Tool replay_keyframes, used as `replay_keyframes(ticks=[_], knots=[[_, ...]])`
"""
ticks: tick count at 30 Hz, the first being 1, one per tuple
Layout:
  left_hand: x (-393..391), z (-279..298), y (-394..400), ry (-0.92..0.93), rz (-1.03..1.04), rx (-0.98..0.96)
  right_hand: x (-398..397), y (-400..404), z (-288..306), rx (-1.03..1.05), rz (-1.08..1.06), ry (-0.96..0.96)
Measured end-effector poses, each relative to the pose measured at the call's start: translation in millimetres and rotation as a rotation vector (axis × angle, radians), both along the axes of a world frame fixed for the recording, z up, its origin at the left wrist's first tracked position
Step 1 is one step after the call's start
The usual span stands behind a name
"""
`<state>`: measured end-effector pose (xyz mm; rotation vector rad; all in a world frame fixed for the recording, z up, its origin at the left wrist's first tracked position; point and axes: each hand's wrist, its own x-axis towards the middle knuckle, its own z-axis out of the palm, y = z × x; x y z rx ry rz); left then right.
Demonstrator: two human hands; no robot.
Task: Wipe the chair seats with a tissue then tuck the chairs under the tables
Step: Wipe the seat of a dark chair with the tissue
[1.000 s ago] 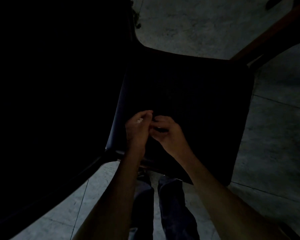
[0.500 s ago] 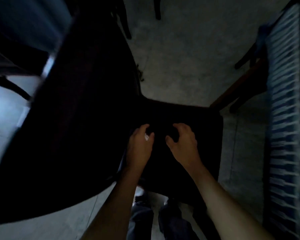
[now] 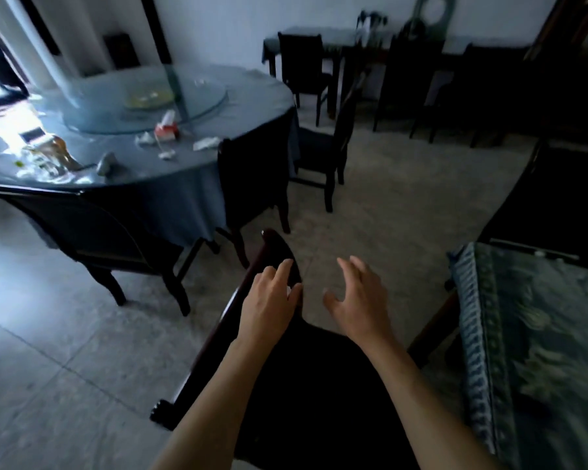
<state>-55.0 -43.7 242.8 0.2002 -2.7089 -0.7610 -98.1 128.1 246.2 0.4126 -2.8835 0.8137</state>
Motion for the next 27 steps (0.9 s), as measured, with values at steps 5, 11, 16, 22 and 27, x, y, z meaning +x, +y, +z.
replay_keyframes(ticks=[5, 11, 16, 22, 27], knots=[[2.1, 45.7, -58.2, 0.109, -0.002, -0.038, 0.3, -48.5, 45.6, 0.003, 0.019, 0.090], [4.6, 63.8, -172.4, 0.147, -0.049, -0.083, 13.4, -155.2, 65.8, 0.008, -0.024, 0.119], [2.8, 73.3, -274.1, 0.146, -0.066, -0.063, 17.4, -254.7, 80.4, 0.049, -0.079, 0.102], [-25.7, 91.0, -350.4, 0.148, -0.118, -0.038, 1.7, -322.5, 92.0, 0.106, -0.103, 0.079], [-78.6, 96.5, -377.5, 0.160, -0.170, -0.007, -41.6, -347.2, 88.0, 0.118, -0.131, 0.041]])
